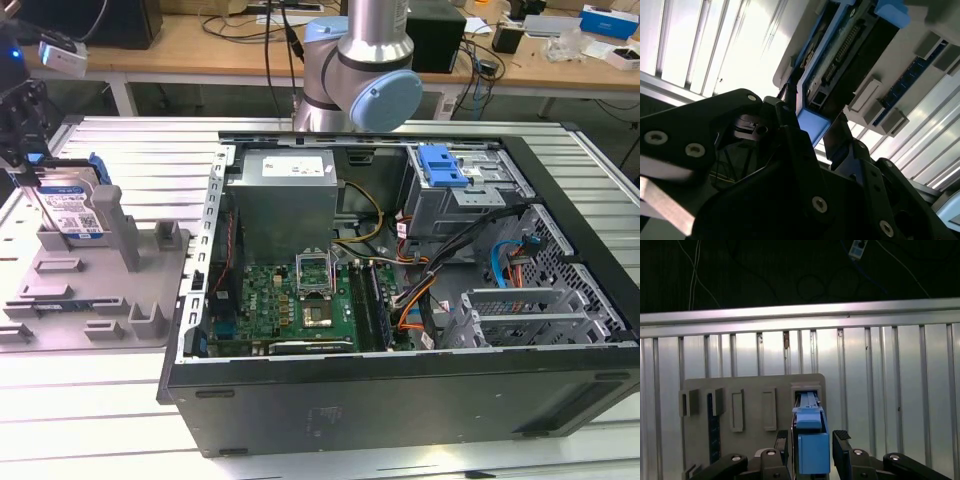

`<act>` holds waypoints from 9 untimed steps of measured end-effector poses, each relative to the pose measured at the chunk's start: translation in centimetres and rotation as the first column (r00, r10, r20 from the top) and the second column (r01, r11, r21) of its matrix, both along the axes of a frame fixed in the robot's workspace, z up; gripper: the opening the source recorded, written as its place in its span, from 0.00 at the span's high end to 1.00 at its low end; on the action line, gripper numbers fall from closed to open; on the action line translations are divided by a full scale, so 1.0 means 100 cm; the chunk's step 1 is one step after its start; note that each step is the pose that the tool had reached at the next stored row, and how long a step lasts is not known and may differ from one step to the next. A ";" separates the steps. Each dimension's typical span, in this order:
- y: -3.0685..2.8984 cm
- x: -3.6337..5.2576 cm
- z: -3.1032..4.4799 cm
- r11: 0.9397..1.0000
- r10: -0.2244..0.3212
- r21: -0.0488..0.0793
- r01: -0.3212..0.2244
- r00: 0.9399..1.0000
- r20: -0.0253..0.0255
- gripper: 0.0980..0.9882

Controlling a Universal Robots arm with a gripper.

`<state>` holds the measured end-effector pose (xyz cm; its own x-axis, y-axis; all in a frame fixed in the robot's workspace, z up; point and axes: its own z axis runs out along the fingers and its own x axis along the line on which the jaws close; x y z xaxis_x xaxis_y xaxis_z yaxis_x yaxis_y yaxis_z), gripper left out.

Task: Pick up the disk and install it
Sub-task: 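Pick up the disk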

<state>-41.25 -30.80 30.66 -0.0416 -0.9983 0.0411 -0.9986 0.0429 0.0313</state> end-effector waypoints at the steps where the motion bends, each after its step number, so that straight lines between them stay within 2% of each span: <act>1: 0.0000 0.0000 -0.0005 1.000 0.000 0.000 0.000 1.000 0.000 0.57; 9: 0.0000 0.0000 -0.0037 1.000 0.001 0.000 -0.001 1.000 0.000 0.57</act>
